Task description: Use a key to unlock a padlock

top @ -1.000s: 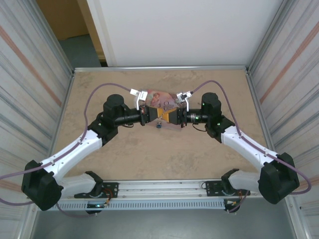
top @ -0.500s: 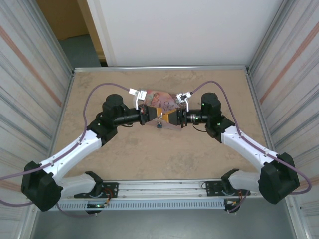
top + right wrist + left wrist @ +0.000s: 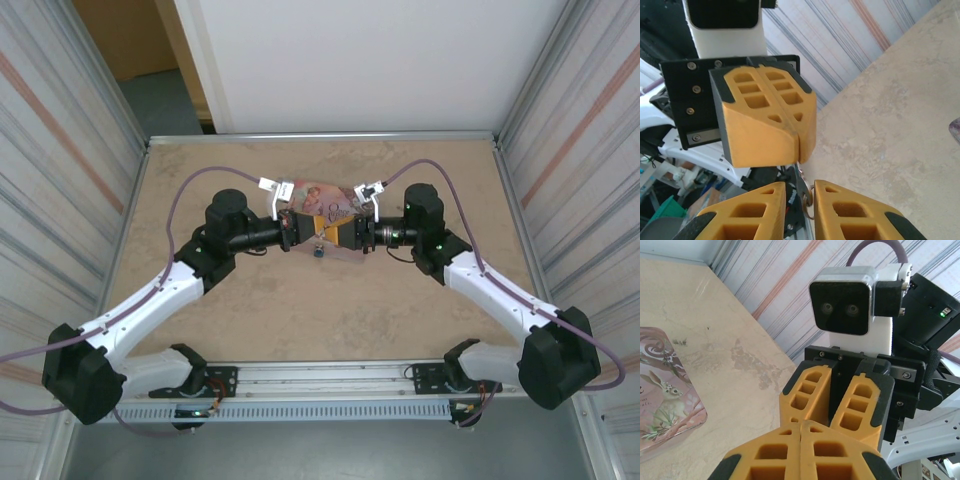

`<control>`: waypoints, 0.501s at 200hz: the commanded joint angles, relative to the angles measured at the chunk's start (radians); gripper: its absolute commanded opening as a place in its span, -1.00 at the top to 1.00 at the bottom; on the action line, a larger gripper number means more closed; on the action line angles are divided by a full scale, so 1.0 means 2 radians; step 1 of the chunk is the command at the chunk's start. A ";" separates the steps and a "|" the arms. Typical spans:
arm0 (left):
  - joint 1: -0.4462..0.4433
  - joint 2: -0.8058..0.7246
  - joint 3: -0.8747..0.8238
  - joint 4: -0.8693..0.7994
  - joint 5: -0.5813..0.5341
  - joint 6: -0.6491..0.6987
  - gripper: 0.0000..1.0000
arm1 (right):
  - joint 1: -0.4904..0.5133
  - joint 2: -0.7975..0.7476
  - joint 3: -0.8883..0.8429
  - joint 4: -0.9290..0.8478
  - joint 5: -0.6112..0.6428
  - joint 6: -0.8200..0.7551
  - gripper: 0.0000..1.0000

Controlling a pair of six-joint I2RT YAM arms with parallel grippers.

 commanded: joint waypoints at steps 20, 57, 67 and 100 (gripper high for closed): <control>0.001 -0.009 0.006 0.012 0.011 0.011 1.00 | 0.002 0.009 0.020 0.003 -0.005 -0.011 0.65; 0.002 -0.010 0.005 0.013 0.006 0.010 1.00 | 0.004 0.013 0.017 0.002 -0.008 -0.011 0.62; 0.001 -0.009 0.005 0.013 0.006 0.011 1.00 | 0.004 0.013 0.015 0.001 -0.008 -0.011 0.62; 0.002 -0.011 0.005 0.013 0.004 0.009 1.00 | 0.005 0.011 0.013 0.000 -0.008 -0.011 0.70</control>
